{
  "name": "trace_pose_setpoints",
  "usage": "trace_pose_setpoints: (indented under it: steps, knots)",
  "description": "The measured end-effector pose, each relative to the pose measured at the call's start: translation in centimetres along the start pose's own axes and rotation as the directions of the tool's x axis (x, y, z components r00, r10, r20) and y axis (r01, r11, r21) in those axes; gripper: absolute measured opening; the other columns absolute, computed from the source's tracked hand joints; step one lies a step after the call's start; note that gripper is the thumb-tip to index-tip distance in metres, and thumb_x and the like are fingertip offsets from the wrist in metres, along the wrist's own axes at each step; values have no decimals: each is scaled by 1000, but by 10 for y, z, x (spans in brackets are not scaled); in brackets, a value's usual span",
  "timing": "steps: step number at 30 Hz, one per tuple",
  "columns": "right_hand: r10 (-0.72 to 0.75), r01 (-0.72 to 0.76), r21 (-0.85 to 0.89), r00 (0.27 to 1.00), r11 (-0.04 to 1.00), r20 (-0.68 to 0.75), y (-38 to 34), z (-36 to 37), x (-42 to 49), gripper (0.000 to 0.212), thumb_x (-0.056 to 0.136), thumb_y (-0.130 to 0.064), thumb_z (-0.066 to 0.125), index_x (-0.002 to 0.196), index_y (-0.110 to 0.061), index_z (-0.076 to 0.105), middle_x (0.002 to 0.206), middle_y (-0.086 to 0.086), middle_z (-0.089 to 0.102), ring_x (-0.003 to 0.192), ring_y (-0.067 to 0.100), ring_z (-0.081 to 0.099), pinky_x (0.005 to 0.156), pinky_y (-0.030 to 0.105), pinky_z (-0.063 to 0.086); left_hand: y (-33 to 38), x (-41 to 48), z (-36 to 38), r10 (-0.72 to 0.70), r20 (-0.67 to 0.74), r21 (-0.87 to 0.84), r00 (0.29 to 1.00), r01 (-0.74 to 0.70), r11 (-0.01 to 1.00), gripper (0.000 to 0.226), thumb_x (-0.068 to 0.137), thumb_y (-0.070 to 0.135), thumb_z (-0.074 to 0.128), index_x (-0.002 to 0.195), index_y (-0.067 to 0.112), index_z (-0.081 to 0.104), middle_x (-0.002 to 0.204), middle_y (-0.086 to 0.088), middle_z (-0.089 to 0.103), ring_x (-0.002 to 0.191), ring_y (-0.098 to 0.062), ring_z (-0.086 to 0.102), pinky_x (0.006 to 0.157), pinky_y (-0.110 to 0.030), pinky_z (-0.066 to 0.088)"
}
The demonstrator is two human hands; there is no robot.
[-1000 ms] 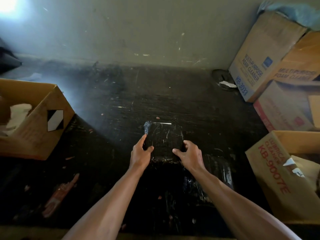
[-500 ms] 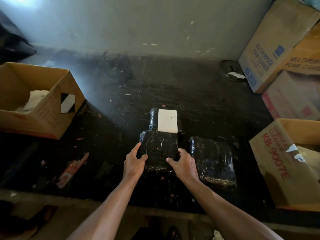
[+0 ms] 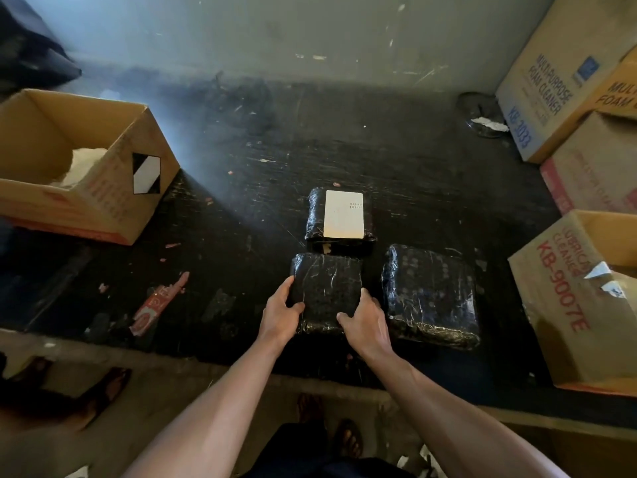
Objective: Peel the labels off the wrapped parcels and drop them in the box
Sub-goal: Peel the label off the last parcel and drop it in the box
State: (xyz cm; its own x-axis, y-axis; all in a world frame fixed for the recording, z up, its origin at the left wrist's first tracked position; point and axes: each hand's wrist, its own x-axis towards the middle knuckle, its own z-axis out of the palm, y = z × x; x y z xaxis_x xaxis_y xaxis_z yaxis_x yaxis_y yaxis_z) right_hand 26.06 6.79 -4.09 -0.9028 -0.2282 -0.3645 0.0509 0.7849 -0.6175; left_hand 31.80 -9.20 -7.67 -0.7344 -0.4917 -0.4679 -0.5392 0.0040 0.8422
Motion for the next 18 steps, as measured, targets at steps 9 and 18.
trace_pose_setpoints:
  steps: [9, 18]
  knots:
    - [-19, 19, -15, 1000, 1000, -18, -22, -11, 24, 77, 95, -26, 63, 157, -8, 21, 156, 10, 35, 140, 24, 41, 108, 34, 40, 24, 23, 1, 68, -19, 22, 998, -67, 998, 53, 94, 14, 58, 142, 34, 46, 130, 15, 58, 122, -6, 53, 96, -27, 47]
    - [-62, 62, -7, 992, 998, -110, -57, -41, 84, 63, 95, -27, 64, 149, -10, 37, 148, 10, 43, 131, 24, 49, 101, 32, 43, 78, 74, -2, 112, -47, 35, 993, -110, 993, 62, 94, 17, 61, 150, 22, 35, 150, 3, 43, 136, -12, 40, 102, -24, 30]
